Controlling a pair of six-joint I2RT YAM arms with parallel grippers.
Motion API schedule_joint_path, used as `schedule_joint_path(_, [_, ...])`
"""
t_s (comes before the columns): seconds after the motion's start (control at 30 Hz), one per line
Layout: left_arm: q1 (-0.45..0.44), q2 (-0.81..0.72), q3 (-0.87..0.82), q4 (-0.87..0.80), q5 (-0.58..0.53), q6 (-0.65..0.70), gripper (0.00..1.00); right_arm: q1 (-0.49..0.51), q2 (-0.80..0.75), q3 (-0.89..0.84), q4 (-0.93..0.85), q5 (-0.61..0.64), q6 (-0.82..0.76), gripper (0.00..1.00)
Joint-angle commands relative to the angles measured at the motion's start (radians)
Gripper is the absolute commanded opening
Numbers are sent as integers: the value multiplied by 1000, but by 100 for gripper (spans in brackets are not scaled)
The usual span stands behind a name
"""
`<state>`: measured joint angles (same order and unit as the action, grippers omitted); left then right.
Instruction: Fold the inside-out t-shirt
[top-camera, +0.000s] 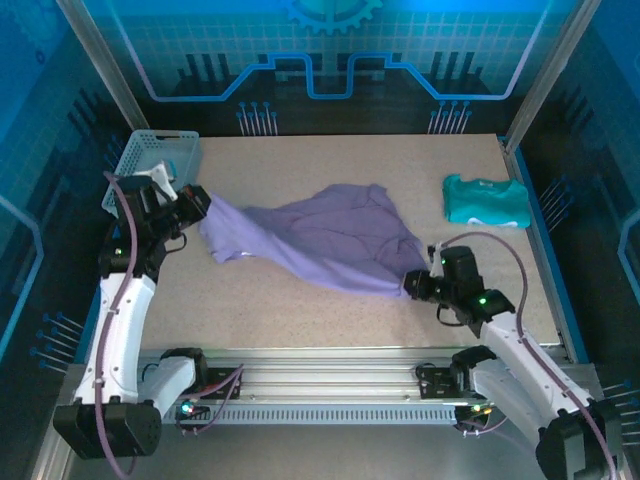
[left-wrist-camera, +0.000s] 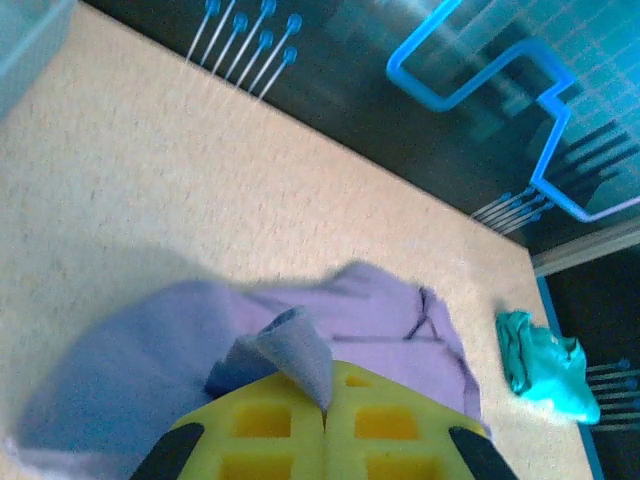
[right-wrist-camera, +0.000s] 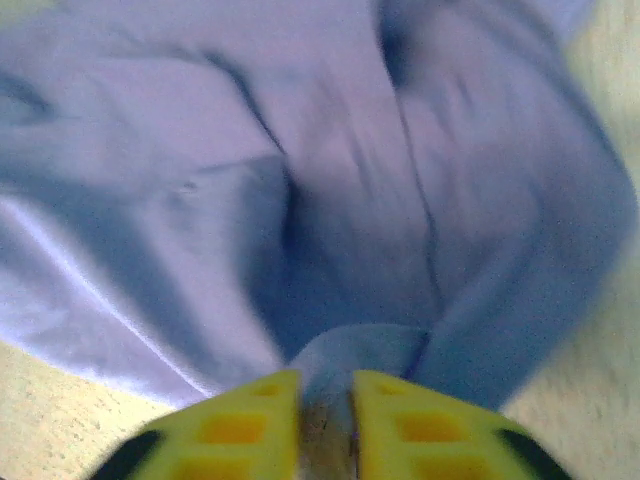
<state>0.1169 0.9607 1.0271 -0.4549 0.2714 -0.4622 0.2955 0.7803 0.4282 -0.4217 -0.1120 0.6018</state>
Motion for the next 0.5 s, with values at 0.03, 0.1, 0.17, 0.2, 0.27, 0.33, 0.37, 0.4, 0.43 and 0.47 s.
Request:
schedule_joint_path(0.03, [10,-48,-80,-23,78,16,0,57,41,26,-38,129,45,41])
schedule_joint_path(0.1, [10,-50,-102,-11,91,3,0,86,104,86,-64,201,-3,47])
schedule_joint_path(0.17, [8,-55,-121,5,101,-6,0,107,185,141,-90,258,-43,49])
schedule_joint_path(0.2, [8,-58,-128,12,103,-9,0,111,219,159,-92,261,-54,50])
schedule_joint_path(0.27, [9,-61,-141,18,101,-5,0,139,287,184,-82,260,-71,54])
schedule_joint_path(0.33, [9,-62,-145,17,100,2,0,187,340,213,-72,270,-90,62])
schedule_joint_path(0.37, [9,-62,-148,19,100,3,0,220,369,235,-72,290,-97,63])
schedule_joint_path(0.4, [10,-61,-149,21,100,3,0,238,392,253,-72,307,-101,64])
schedule_joint_path(0.43, [8,-60,-152,27,102,2,0,239,420,268,-69,306,-103,64])
schedule_joint_path(0.47, [9,-59,-155,32,105,1,0,231,443,277,-59,303,-109,64])
